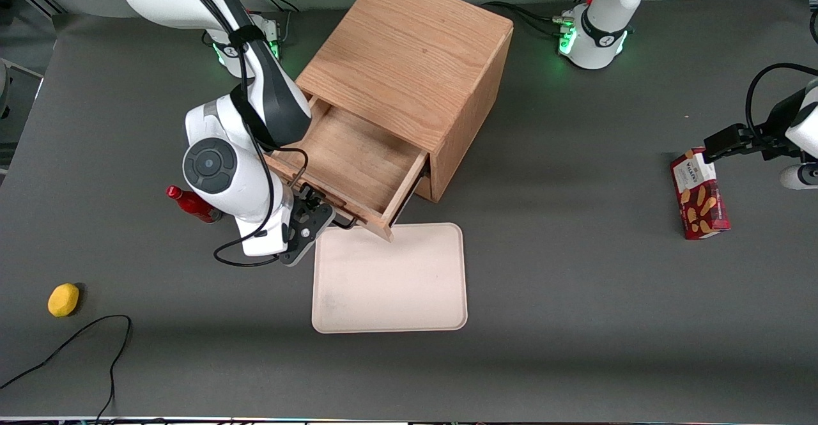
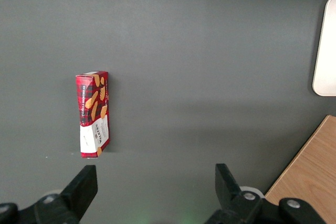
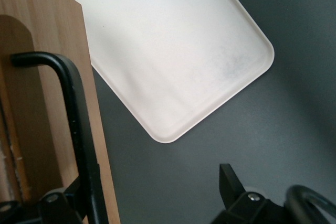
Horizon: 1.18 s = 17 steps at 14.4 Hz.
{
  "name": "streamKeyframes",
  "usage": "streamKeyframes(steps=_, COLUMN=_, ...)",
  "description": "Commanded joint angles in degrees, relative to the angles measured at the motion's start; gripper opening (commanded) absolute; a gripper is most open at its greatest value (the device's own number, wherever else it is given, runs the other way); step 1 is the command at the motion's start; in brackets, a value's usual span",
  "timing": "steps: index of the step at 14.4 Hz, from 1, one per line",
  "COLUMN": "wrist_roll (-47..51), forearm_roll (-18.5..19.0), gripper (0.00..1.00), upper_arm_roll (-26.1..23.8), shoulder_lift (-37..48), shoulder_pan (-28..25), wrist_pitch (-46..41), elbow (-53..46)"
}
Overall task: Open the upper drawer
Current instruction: 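Pull the upper drawer handle outward with the right gripper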
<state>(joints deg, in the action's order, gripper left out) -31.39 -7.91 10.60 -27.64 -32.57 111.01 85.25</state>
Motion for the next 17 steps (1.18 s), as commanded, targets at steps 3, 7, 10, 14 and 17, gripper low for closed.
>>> streamKeyframes(steps=3, wrist_roll=-5.4, forearm_roll=-1.1, gripper=1.0, upper_arm_roll=1.1, shoulder_lift=-2.9, shoulder_pan=1.0, wrist_pitch=-2.2, elbow=-5.5)
streamKeyframes(steps=7, wrist_roll=-5.5, forearm_roll=-1.1, gripper=1.0, upper_arm_roll=1.2, shoulder_lift=-3.4, shoulder_pan=1.5, wrist_pitch=-2.2, elbow=-6.1)
streamKeyframes(steps=10, wrist_roll=-5.4, forearm_roll=-3.4, gripper=1.0, upper_arm_roll=1.8, shoulder_lift=-4.1, shoulder_pan=2.2, wrist_pitch=-2.3, elbow=-7.1)
streamKeyframes(steps=14, wrist_roll=-5.5, forearm_roll=-3.4, gripper=1.0, upper_arm_roll=2.3, shoulder_lift=-6.0, shoulder_pan=3.0, wrist_pitch=-3.4, elbow=-10.0)
streamKeyframes(steps=17, wrist_roll=-5.7, forearm_roll=-3.4, gripper=1.0, upper_arm_roll=2.3, shoulder_lift=-6.9, shoulder_pan=3.7, wrist_pitch=-3.4, elbow=-11.2)
